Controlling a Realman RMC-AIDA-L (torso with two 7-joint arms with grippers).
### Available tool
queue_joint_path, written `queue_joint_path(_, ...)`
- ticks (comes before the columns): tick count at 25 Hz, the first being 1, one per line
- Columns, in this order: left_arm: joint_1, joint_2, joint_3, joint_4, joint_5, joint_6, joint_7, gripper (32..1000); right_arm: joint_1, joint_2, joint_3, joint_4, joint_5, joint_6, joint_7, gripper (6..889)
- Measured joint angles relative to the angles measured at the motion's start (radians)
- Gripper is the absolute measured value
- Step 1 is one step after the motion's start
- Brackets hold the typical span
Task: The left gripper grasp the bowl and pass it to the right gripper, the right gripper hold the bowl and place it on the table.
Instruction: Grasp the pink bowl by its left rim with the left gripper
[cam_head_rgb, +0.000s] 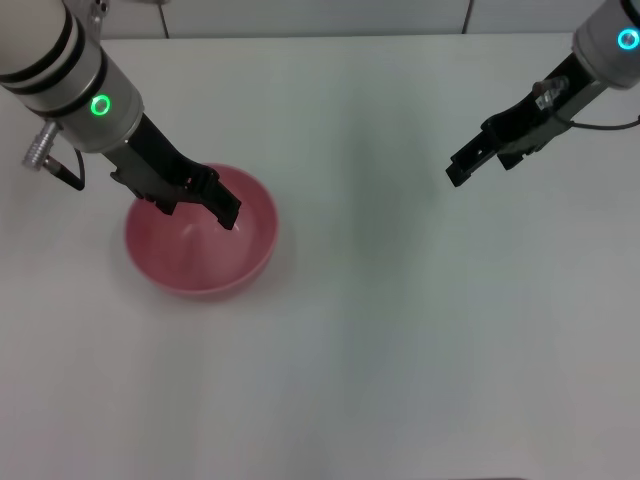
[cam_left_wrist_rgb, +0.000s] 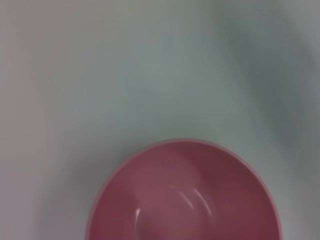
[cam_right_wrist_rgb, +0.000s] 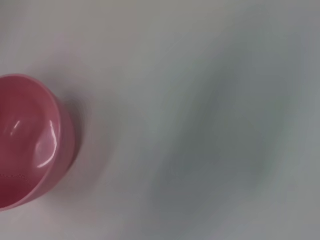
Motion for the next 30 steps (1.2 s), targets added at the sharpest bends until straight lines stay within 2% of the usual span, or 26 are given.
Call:
queue_joint_path(7, -0.006, 0.0000, 0.000, -0.009, 0.000, 0.005, -0.001, 826, 0.001, 0.007, -0.012, 0.000, -0.002, -0.002, 0.000, 852)
queue_joint_path(21, -0.008, 0.0001, 0.002, -0.011, 0.000, 0.007, 0.000, 824, 0.000, 0.006, -0.012, 0.000, -0.003, -0.002, 0.000, 853)
queue_joint_path(28, -0.018, 0.0019, 0.003, -0.036, 0.007, 0.015, 0.005, 823, 0.001, 0.006, -0.012, 0.001, -0.003, -0.002, -0.002, 853)
queue_joint_path(30, -0.019, 0.0052, 0.000, -0.036, 0.012, 0.021, 0.007, 823, 0.001, 0.006, -0.012, 0.001, -0.003, -0.002, -0.002, 853)
